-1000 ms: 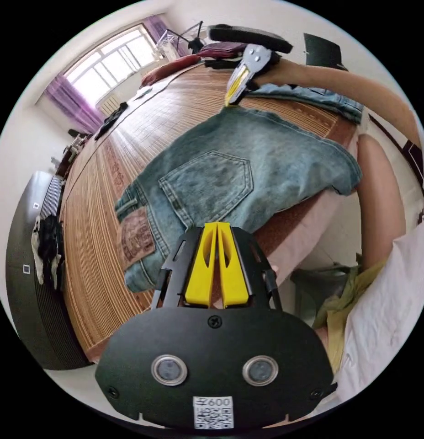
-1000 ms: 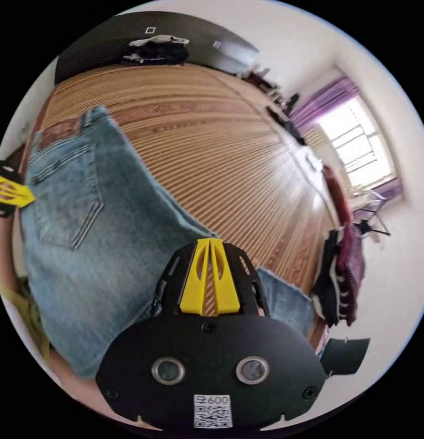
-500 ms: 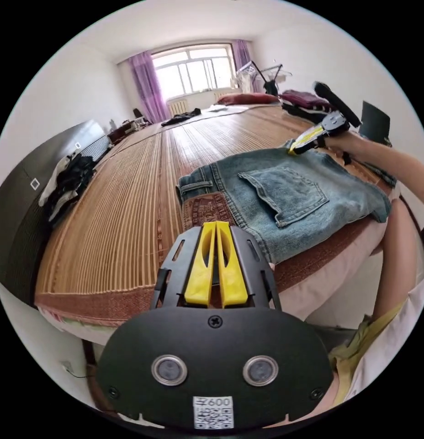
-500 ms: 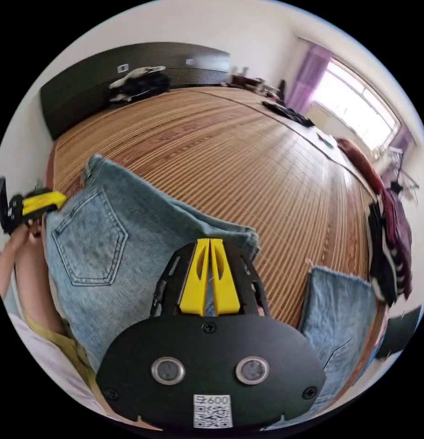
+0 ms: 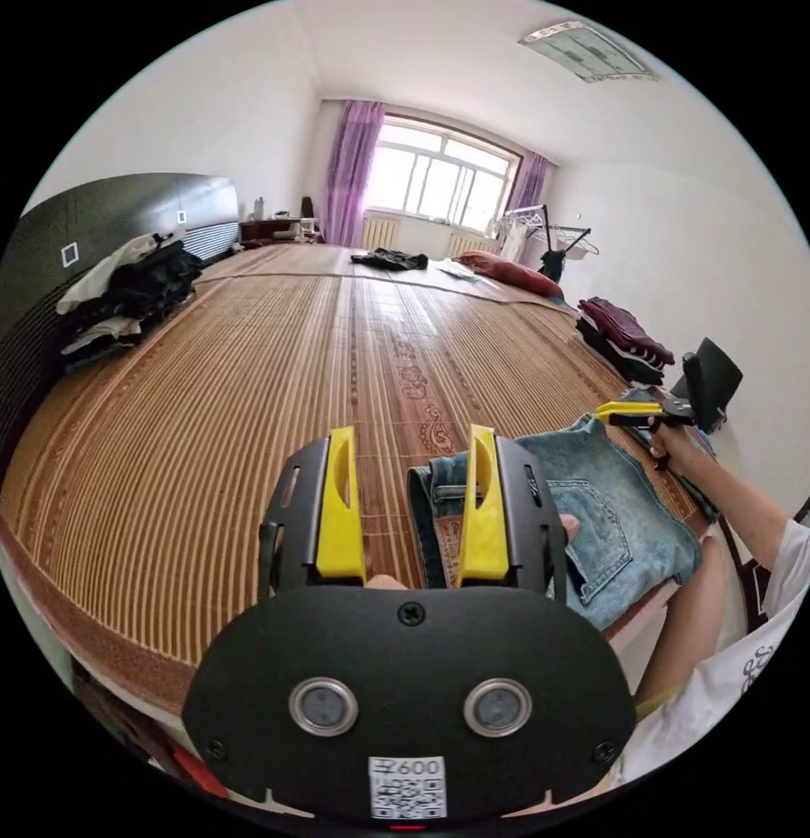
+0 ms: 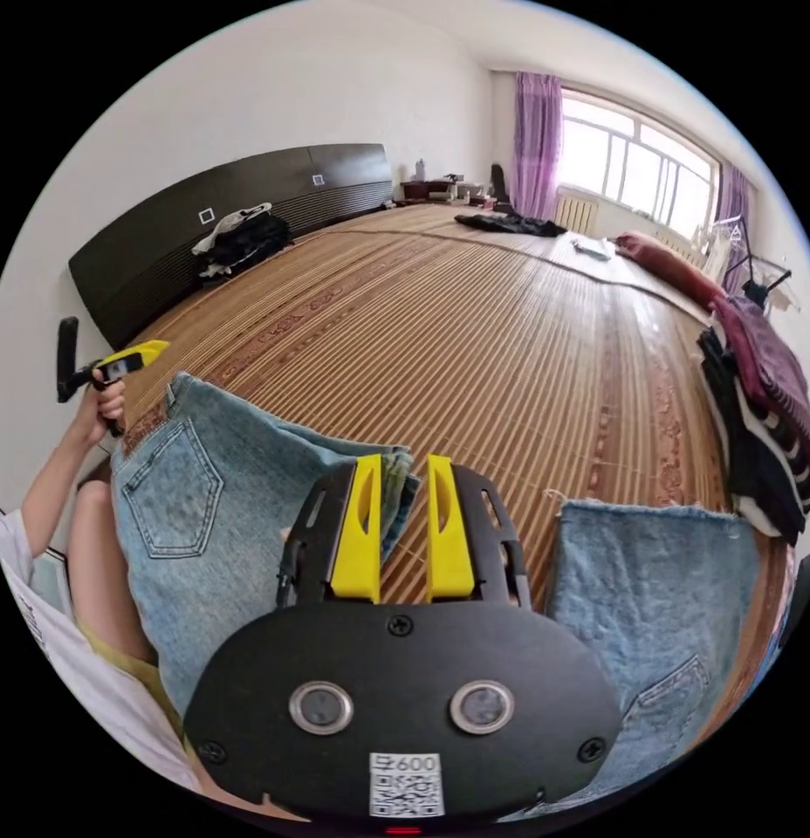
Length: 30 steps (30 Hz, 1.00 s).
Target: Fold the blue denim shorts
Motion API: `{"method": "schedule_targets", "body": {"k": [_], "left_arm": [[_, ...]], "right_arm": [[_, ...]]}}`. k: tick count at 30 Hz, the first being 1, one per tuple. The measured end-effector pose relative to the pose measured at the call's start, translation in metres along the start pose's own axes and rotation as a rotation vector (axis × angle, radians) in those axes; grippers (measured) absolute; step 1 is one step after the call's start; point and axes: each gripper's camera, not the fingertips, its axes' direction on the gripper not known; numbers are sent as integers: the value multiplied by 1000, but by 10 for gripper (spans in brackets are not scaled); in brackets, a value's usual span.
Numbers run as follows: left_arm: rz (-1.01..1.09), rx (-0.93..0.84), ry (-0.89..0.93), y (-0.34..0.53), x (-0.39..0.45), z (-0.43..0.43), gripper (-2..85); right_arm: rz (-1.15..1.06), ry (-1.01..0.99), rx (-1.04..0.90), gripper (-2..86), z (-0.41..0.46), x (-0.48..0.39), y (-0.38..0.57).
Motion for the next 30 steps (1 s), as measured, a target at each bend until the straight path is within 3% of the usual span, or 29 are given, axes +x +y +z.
{"method": "schedule_targets", "body": {"k": [3,10,14,18,21,23,26,28,30], "left_arm": [[122,-158,94,-11,-10,32,63],[195,45,57,2,-43,-32,37],[103,121,94,13,-74,-59,37],[95,-155,9,3,-95,-10,44],[64,-167,-61,5,-109,-2,68],[6,-141,-115,14,-121,-7,90],[-16,35,-138,40,-134,-41,64],[112,131,-153,55,-115,-68,47],[197,119,-97,61,-95,-70,51]], "right_arm": [[-47,-10,-29,18,-7,2,-12],[-140,59,-12,-3,-48,-6,-39],[-5,2,-10,-1,-53,18,-64],[79,37,-159,19,-18,33,-74],[182,37,-113,36,-32,45,-71],[282,41,-69,39,-49,56,-64],[493,45,159,17,-105,72,-33],[460,74,243,1,-132,61,-23],[314,-53,183,-4,-136,39,-24]]}}
